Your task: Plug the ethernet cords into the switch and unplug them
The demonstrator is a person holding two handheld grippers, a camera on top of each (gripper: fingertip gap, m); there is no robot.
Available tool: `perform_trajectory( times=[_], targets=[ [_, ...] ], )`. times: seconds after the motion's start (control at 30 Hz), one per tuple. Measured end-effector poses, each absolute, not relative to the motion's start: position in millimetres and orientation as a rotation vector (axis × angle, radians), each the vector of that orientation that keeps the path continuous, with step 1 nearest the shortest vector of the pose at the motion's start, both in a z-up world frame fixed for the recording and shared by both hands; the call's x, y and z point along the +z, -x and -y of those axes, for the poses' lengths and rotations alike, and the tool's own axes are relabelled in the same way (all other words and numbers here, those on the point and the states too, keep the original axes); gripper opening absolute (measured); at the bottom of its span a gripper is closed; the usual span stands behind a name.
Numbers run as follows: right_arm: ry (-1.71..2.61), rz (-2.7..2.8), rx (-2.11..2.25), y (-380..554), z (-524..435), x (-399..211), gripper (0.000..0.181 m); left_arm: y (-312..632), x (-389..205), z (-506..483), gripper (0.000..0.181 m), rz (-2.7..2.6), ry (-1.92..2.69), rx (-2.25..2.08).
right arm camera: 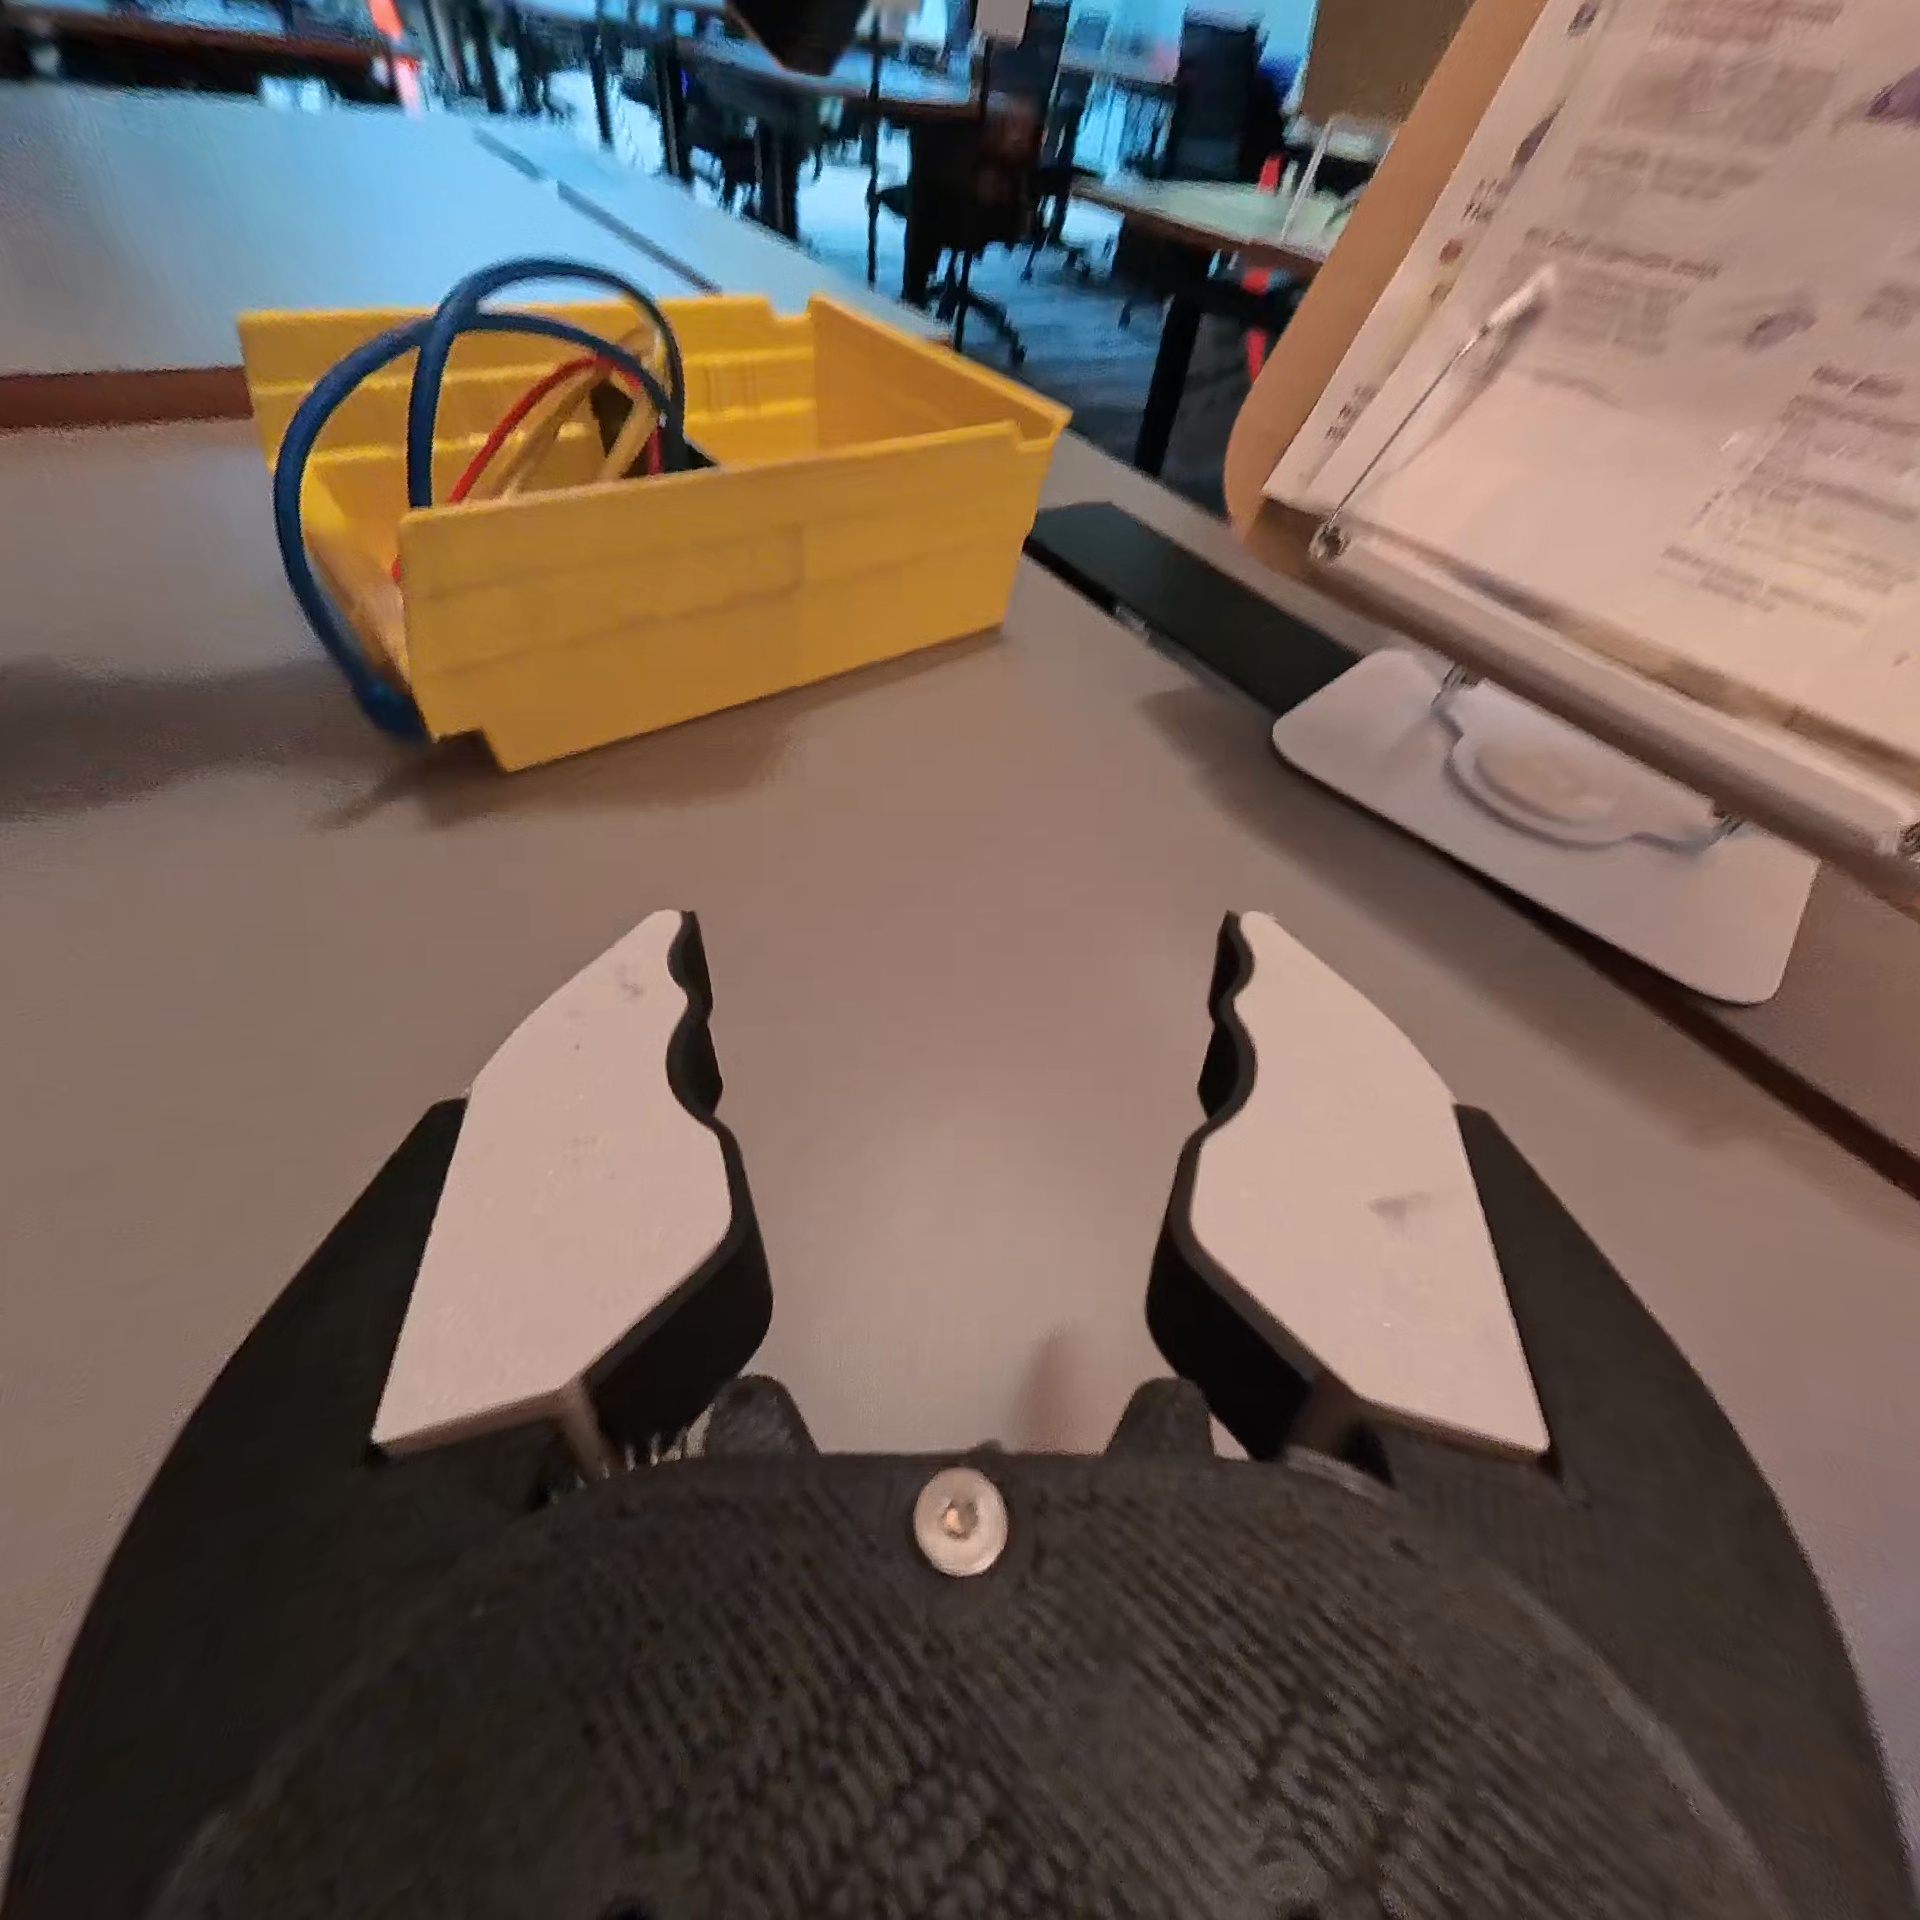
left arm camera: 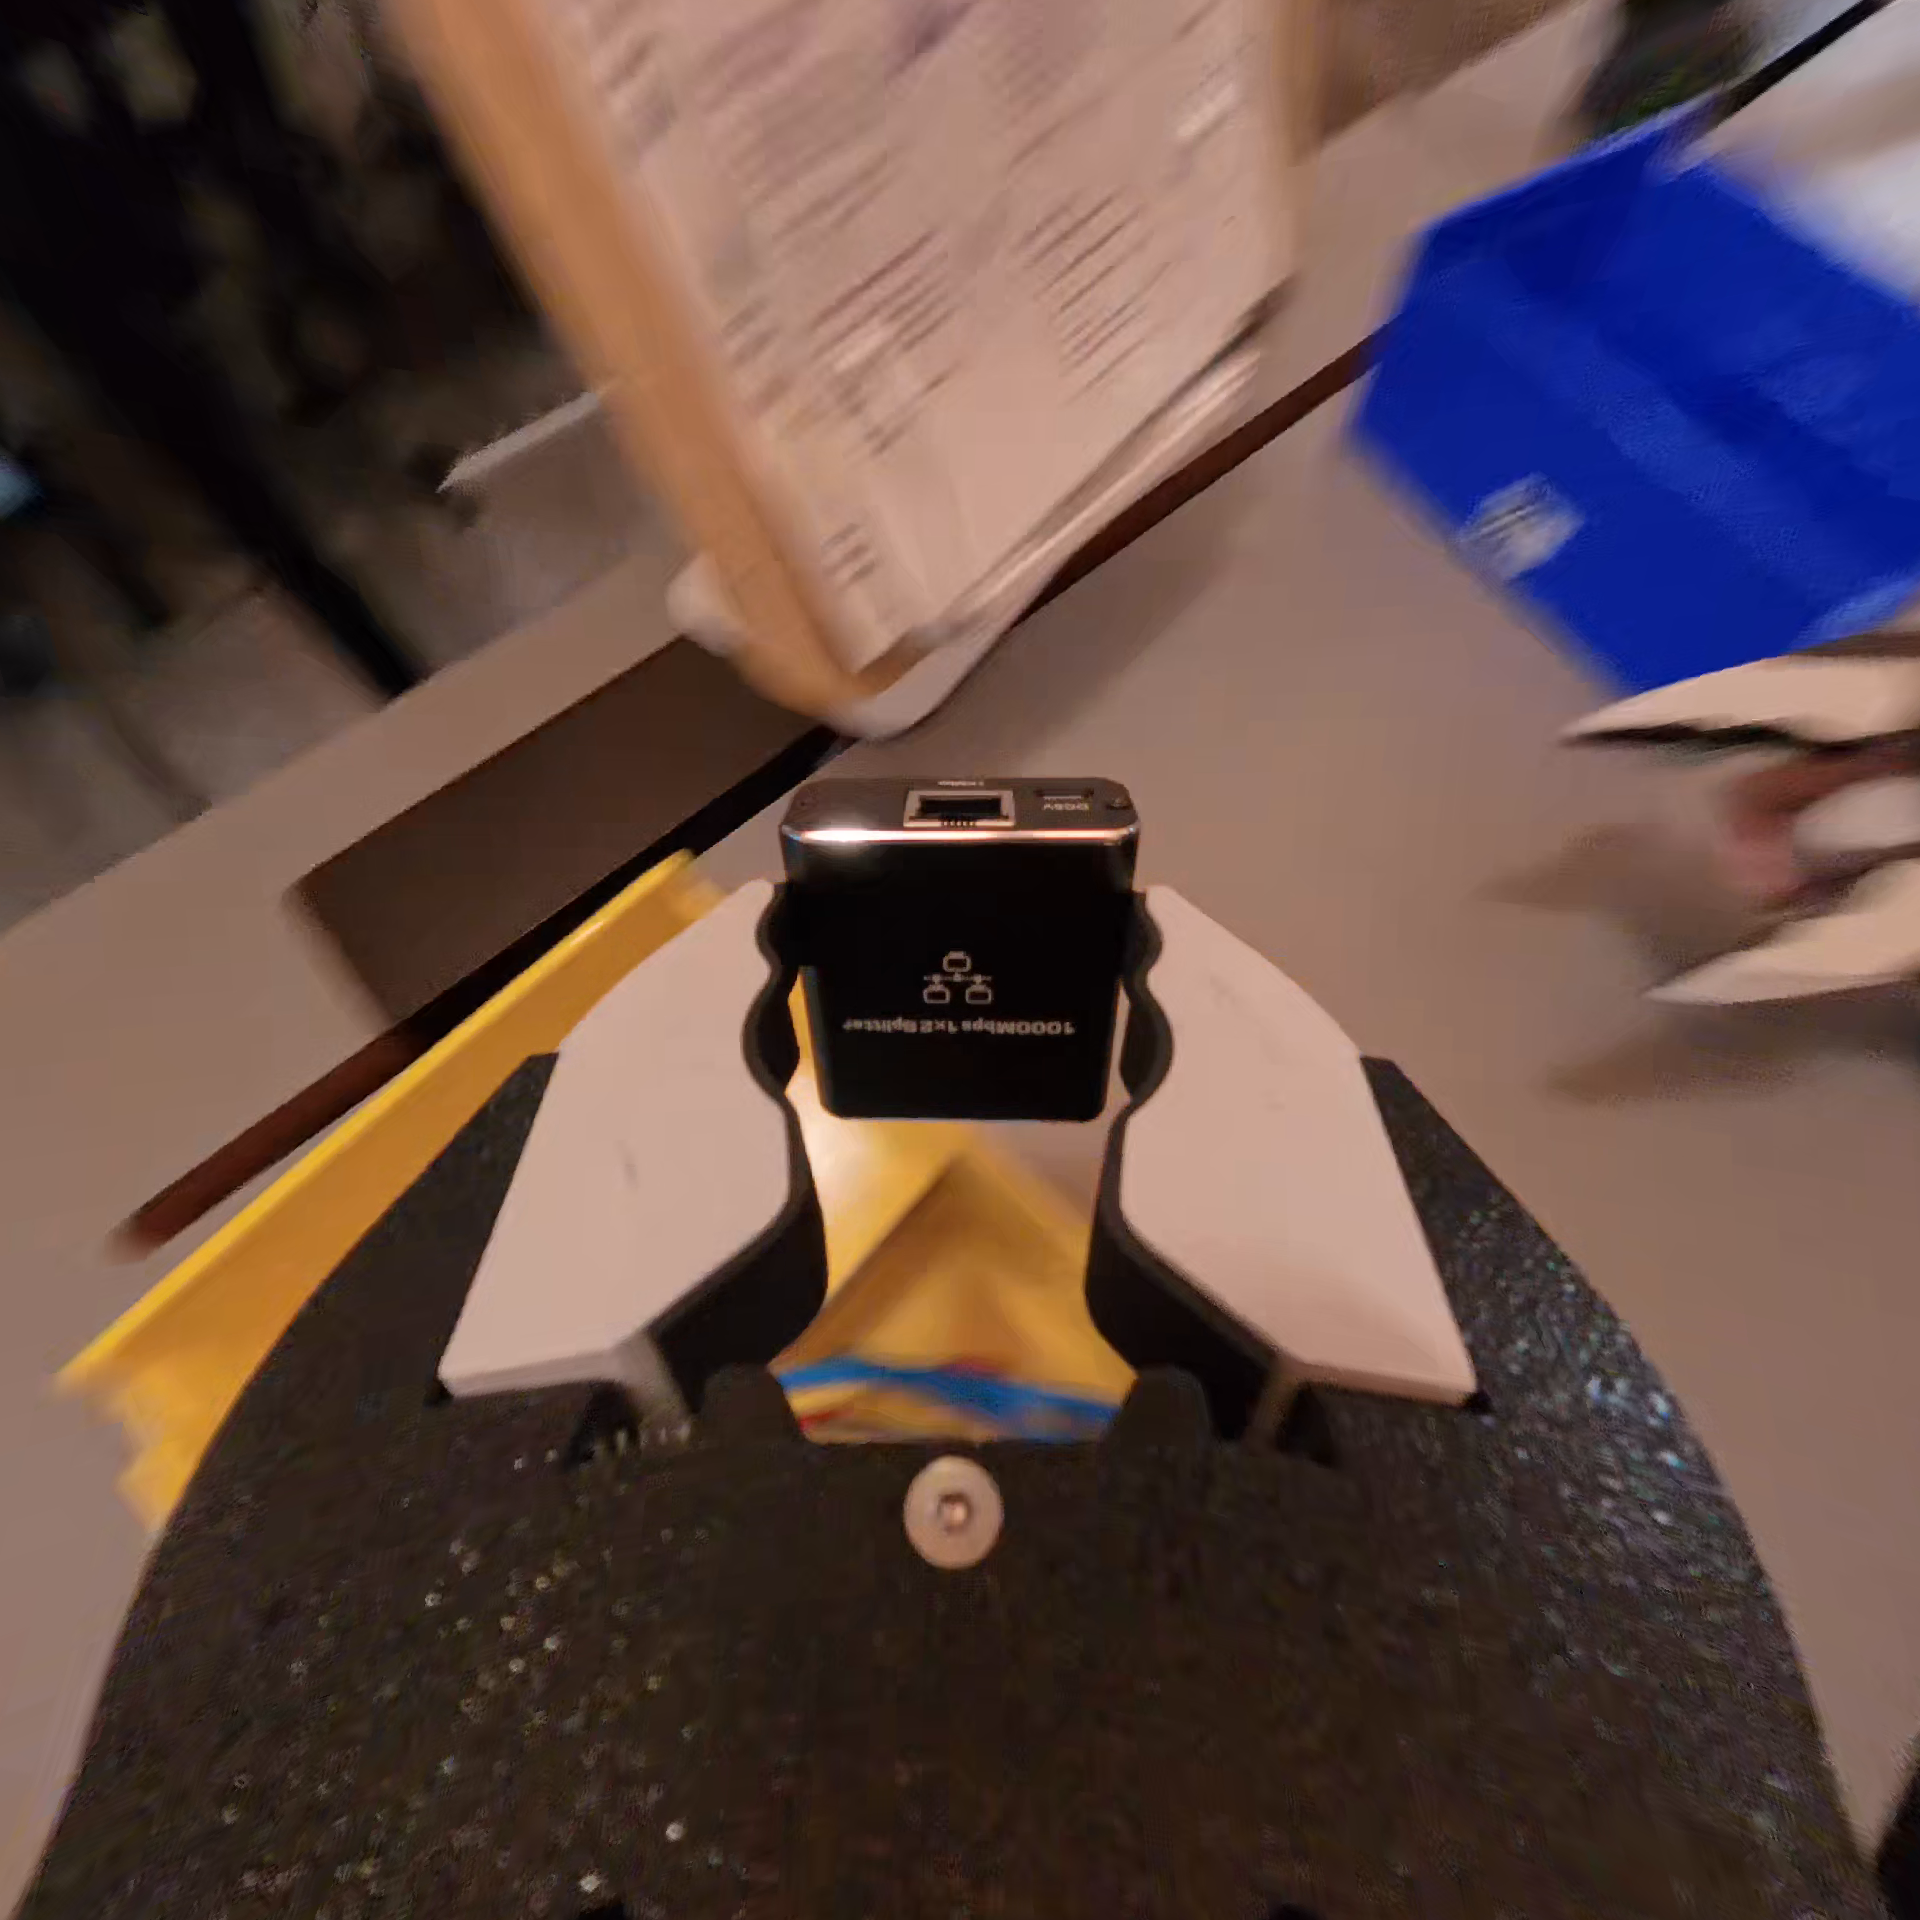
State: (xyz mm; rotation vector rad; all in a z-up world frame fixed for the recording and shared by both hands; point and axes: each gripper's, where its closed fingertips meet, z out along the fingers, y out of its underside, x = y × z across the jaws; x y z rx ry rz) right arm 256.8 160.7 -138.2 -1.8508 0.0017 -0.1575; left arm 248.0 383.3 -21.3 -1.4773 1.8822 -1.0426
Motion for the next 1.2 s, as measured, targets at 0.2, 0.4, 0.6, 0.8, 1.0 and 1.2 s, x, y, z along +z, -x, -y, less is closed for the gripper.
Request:
perform_trajectory(
  times=[0.2,0.4,0.6,0.8,1.0,1.2],
  targets=[
    [1.618,-0.056,-0.253,-263,-152,-124,0.094,-244,-5,-198,0.06,-1.777,1.115,-1.778],
    [1.299,-0.045,0.427,-233,-125,-96,0.071,-244,-57,-121,0.059,-1.643,0.66,-2.467],
    [1.367,0.05,0.474,-227,-122,-110,0.08,-249,-85,-107,0.059,-1.575,0.542,-2.392],
    [1.55,0.153,0.243,-219,-138,-136,0.077,-240,-106,-113,0.059,-1.602,0.54,-2.265],
    [1.655,0.226,0.132,-227,-133,-139,0.061,-231,-97,-124,0.055,-1.648,0.542,-2.173],
    [1.71,0.329,-0.179,-241,-129,-145,0.061,-232,-104,-120,0.064,-1.811,0.605,-1.94]
  ],
)
